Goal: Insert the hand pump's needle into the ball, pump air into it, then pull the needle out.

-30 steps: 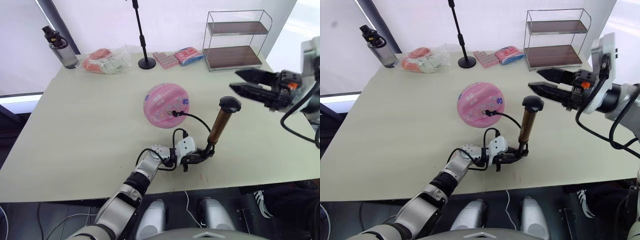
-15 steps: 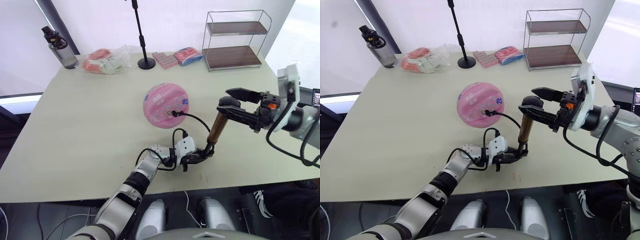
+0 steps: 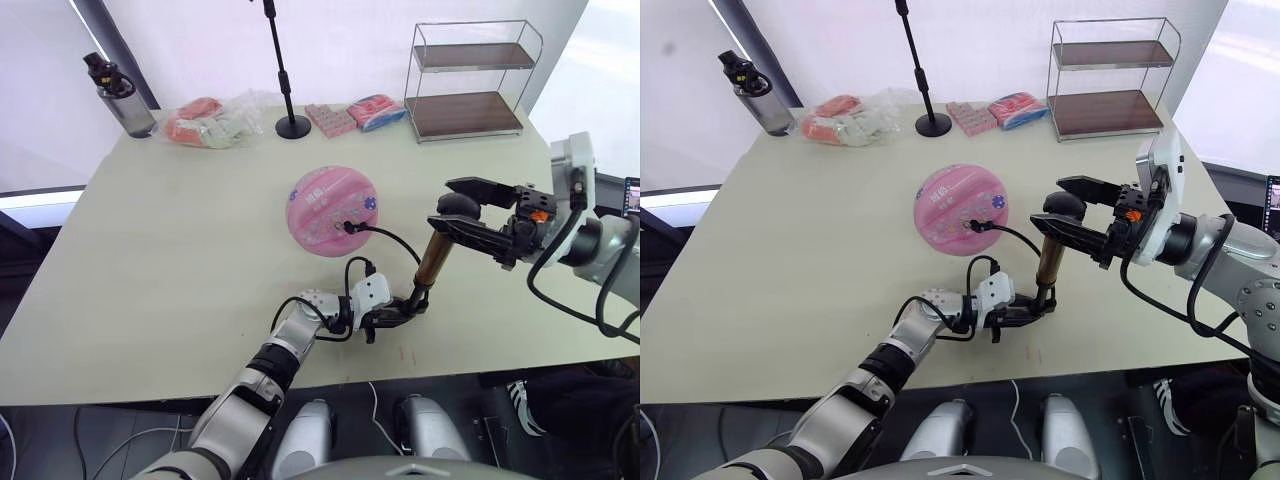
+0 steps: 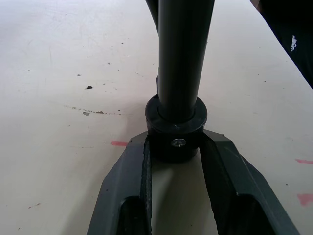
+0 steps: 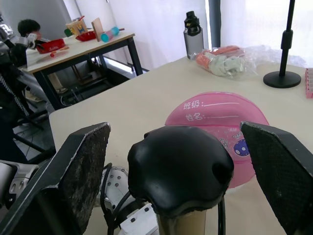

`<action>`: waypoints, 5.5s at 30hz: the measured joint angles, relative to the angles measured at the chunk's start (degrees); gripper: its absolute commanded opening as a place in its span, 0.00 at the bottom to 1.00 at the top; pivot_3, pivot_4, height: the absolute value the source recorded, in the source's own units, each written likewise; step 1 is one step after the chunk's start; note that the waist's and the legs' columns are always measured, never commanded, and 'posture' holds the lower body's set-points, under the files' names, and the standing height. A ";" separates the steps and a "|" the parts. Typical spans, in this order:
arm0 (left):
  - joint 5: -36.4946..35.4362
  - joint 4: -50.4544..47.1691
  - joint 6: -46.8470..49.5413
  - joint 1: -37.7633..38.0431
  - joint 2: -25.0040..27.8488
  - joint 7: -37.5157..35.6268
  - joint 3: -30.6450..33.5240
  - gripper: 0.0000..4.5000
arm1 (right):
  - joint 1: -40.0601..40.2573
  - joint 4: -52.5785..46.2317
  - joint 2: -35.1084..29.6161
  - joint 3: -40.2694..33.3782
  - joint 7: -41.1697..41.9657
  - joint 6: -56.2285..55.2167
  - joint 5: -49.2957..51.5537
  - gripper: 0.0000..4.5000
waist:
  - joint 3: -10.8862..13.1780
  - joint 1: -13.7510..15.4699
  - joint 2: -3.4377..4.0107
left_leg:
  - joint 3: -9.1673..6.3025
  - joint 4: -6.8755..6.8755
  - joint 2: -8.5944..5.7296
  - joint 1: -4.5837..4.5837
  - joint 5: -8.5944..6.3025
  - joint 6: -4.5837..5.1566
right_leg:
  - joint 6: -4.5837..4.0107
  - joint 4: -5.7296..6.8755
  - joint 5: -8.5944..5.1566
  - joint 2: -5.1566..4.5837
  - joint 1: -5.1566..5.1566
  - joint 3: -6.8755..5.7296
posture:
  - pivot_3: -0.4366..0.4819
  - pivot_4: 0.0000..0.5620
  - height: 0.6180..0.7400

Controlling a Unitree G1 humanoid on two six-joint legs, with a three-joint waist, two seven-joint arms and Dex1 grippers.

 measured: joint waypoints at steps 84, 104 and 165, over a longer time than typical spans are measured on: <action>-1.45 0.58 0.20 -0.04 0.01 -1.45 0.55 0.24 | -4.14 4.07 -7.12 0.85 4.97 0.03 1.70 0.42 | 0.00 0.22 0.09 | 0.08 0.10 0.18 -0.04 -0.07 0.09 | -0.26 0.14 0.03 0.23 -0.12 0.13 | 0.48 0.27 0.93; -1.70 1.34 0.06 0.01 0.09 -1.94 0.88 0.24 | -2.02 2.23 -8.01 -0.31 3.98 -2.65 3.99 0.42 | -0.25 0.06 -0.20 | 0.09 0.09 0.23 0.09 -0.09 0.12 | -0.10 0.14 -0.06 0.26 0.01 0.13 | 0.48 0.27 0.93; -1.45 2.47 -1.84 -0.73 -0.59 -2.68 1.07 0.24 | -12.29 9.87 -9.95 0.76 6.60 4.67 4.26 0.42 | 0.29 0.30 0.17 | 0.11 0.28 0.00 -0.15 -0.09 0.13 | -0.32 0.22 0.08 0.06 -0.15 0.16 | 0.48 0.27 0.93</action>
